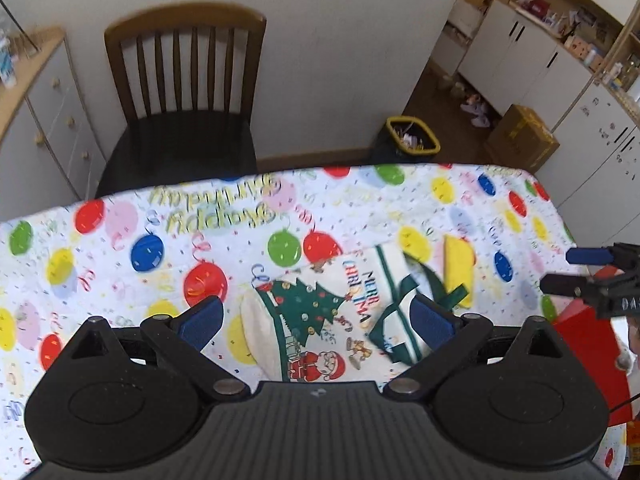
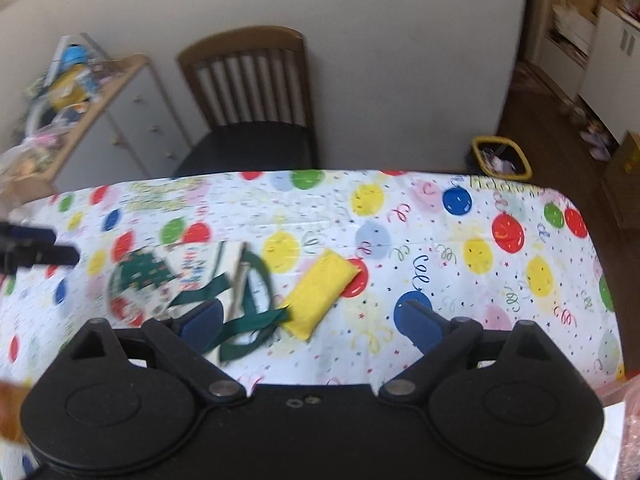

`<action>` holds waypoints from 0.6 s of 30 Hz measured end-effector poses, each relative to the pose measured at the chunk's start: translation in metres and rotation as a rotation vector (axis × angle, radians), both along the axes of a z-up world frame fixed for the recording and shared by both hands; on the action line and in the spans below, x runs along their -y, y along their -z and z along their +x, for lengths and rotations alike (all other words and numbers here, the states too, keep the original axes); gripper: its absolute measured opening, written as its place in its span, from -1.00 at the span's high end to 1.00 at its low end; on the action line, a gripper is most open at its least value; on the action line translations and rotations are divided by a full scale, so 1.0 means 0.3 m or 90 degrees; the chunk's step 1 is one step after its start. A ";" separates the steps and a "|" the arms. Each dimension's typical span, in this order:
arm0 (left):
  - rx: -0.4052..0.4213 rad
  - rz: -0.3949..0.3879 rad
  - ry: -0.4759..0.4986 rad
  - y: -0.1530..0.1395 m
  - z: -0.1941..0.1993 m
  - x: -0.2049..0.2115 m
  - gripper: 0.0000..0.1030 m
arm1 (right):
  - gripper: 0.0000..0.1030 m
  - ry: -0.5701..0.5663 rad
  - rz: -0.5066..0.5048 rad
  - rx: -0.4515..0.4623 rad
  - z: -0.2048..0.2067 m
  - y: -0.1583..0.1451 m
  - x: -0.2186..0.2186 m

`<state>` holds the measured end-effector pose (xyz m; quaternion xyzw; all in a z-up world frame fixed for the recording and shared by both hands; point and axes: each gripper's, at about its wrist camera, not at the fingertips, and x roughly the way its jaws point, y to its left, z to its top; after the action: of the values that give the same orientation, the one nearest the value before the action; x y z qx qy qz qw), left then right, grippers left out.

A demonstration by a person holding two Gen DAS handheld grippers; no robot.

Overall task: Organize soft objects
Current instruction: 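Move both open tools back over the Christmas tote bag and yellow sponge, then grasp the Christmas tote bag with the left tool while the right tool grasps the yellow sponge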

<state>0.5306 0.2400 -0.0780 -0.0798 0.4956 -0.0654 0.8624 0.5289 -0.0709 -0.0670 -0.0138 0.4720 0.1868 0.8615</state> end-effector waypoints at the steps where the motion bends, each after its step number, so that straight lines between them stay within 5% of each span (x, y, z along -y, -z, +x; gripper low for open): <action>1: -0.007 -0.001 0.003 0.025 0.010 -0.001 -0.94 | -0.83 0.008 -0.004 -0.006 0.018 0.018 -0.009; 18: -0.080 -0.024 0.049 0.277 0.105 -0.004 -0.93 | -0.57 0.077 -0.060 -0.064 0.195 0.228 -0.140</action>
<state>0.5621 0.2414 -0.1611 -0.0807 0.5501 -0.1024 0.8249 0.5874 -0.0290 -0.1355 -0.0163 0.5230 0.1130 0.8447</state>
